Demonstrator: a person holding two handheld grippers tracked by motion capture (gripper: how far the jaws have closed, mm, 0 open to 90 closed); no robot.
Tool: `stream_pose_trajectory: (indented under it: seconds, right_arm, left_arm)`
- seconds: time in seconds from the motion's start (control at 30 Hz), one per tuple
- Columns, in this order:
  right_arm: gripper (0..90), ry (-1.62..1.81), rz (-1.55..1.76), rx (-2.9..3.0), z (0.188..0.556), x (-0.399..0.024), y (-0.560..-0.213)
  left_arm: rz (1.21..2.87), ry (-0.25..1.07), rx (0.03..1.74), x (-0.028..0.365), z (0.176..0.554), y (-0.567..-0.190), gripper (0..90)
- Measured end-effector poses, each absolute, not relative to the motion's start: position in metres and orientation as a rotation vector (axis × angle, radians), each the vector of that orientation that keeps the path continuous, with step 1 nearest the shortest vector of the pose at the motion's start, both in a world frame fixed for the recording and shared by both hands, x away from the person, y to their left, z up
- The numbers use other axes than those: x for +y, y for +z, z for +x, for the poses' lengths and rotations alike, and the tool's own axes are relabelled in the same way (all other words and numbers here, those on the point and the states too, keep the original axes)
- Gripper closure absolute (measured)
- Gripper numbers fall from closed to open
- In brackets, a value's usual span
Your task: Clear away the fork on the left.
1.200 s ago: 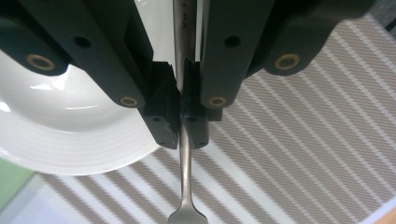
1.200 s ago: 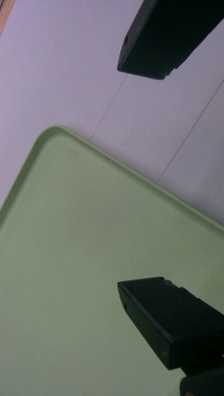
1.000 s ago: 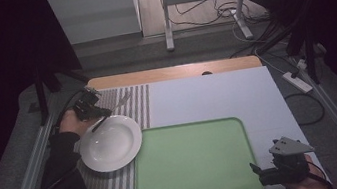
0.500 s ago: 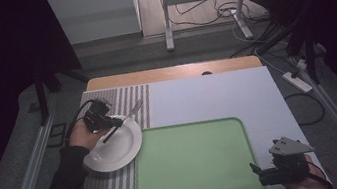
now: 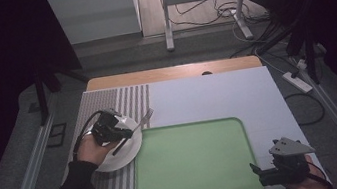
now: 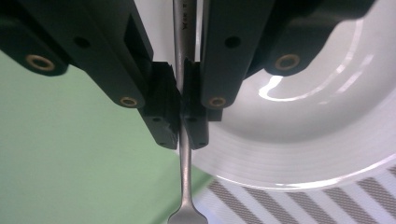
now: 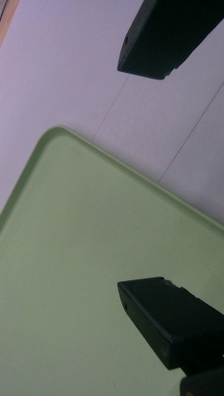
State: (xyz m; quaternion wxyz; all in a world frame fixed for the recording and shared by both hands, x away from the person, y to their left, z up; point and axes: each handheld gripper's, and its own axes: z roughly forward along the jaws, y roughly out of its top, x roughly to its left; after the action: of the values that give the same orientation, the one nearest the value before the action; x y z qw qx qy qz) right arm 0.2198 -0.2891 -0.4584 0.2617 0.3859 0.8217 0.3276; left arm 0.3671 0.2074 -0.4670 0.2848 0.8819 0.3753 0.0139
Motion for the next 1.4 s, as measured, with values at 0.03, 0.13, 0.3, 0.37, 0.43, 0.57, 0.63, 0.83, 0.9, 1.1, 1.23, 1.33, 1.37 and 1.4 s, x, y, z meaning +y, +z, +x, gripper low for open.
stream_pose_trajectory:
  seconds: [0.03, 0.13, 0.3, 0.37, 0.43, 0.57, 0.63, 0.83, 0.9, 1.1, 1.23, 1.33, 1.37, 1.4]
  right_arm:
    - [0.0, 0.887, 1.044, 2.224, 0.22, -0.289, -0.458]
    - [0.0, 0.889, 1.042, 2.222, 0.219, -0.289, -0.458]
    - [0.0, 0.891, 1.034, 2.222, 0.219, -0.289, -0.458]
    - [0.0, 0.892, 1.03, 2.222, 0.219, -0.289, -0.458]
    - [0.0, 0.892, 1.028, 2.221, 0.219, -0.289, -0.458]
    - [0.0, 0.892, 1.024, 2.221, 0.218, -0.289, -0.458]
    - [0.0, 0.892, 1.023, 2.221, 0.218, -0.289, -0.458]
    - [0.0, 0.89, 1.017, 2.225, 0.219, -0.288, -0.458]
    - [0.0, 0.889, 1.017, 2.225, 0.219, -0.288, -0.458]
    - [0.0, 0.887, 1.015, 2.223, 0.219, -0.288, -0.459]
    - [0.0, 0.888, 1.015, 2.221, 0.219, -0.288, -0.459]
    - [0.0, 0.89, 1.013, 2.225, 0.219, -0.288, -0.459]
    - [0.0, 0.888, 1.013, 2.223, 0.219, -0.288, -0.459]
    - [0.0, 0.89, 1.013, 2.225, 0.219, -0.288, -0.459]
  left_arm:
    - [2.359, 0.037, 1.004, 0.207, 0.367, -0.467, 84.8]
    - [2.364, 0.041, 1.014, 0.199, 0.354, -0.467, 84.8]
    - [2.355, 0.03, 1.01, 0.188, 0.338, -0.468, 84.7]
    - [2.347, 0.012, 1.011, 0.182, 0.331, -0.47, 84.8]
    - [2.349, 0.009, 1.013, 0.178, 0.328, -0.471, 84.8]
    - [2.361, 0.003, 1.031, 0.164, 0.317, -0.475, 84.8]
    - [2.363, -0.004, 1.036, 0.158, 0.312, -0.478, 84.8]
    - [2.369, -0.039, 1.034, 0.136, 0.295, -0.486, 84.8]
    - [2.369, -0.045, 1.045, 0.13, 0.291, -0.49, 84.8]
    - [2.405, -0.043, 1.071, 0.116, 0.281, -0.501, 84.7]
    - [2.434, -0.038, 1.071, 0.11, 0.279, -0.508, 84.5]
    - [2.432, -0.044, 1.049, 0.108, 0.277, -0.511, 83.2]
    - [2.425, -0.048, 1.041, 0.109, 0.277, -0.51, 82.4]
    - [2.413, -0.045, 1.037, 0.109, 0.277, -0.509, 80.7]
